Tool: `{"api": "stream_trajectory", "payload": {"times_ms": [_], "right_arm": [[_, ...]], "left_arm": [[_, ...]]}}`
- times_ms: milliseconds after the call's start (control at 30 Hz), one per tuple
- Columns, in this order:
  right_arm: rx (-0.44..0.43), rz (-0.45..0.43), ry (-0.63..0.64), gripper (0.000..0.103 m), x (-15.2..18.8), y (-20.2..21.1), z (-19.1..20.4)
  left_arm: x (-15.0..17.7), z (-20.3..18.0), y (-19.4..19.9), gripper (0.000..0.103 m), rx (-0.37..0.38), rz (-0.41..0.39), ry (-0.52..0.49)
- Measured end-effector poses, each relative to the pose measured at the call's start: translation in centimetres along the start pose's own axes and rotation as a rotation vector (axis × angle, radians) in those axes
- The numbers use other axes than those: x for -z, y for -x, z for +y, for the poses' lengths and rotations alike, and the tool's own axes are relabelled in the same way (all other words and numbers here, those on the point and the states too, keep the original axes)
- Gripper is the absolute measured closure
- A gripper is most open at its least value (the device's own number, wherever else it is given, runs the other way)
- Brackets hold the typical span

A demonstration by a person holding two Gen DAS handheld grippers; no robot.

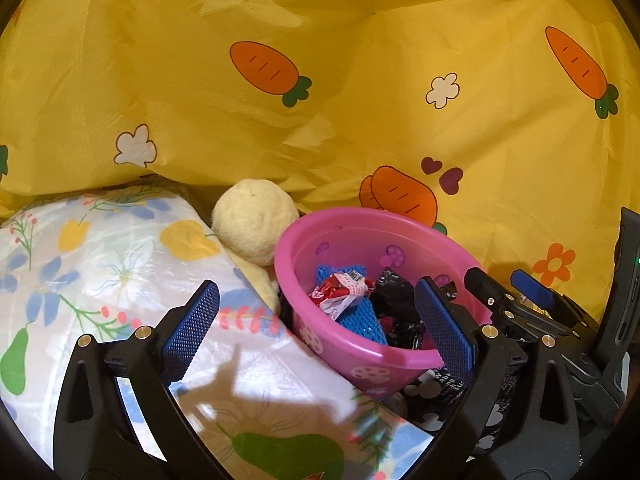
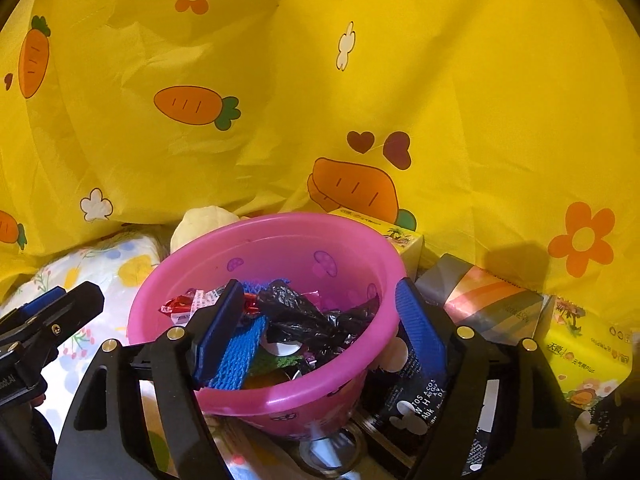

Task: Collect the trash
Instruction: 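Move both open tools back toward the pink bag and red wrapper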

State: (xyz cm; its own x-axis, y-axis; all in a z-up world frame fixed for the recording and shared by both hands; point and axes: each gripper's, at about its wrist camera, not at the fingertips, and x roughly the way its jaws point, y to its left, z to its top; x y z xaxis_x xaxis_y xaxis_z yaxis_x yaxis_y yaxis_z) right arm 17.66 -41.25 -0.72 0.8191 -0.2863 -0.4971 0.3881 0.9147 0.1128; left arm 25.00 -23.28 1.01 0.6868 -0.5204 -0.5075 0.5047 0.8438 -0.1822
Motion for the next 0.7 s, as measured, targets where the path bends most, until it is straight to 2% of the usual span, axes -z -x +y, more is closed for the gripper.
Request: {"api": "stream_trajectory", "payload": {"times_ms": [333,700], "right_arm": [[0.0,-0.016,0.043,0.024,1.6,2.7,2.5],[-0.028,-0.03,0.053,0.024,3.5,6.2,4.6]], "left_arm": [[2.0,1.2,4.3,0.007,-0.123,-0.036,-0.036],[4.2,2.7,8.6,0.007,-0.188,-0.06,-0.051]]}}
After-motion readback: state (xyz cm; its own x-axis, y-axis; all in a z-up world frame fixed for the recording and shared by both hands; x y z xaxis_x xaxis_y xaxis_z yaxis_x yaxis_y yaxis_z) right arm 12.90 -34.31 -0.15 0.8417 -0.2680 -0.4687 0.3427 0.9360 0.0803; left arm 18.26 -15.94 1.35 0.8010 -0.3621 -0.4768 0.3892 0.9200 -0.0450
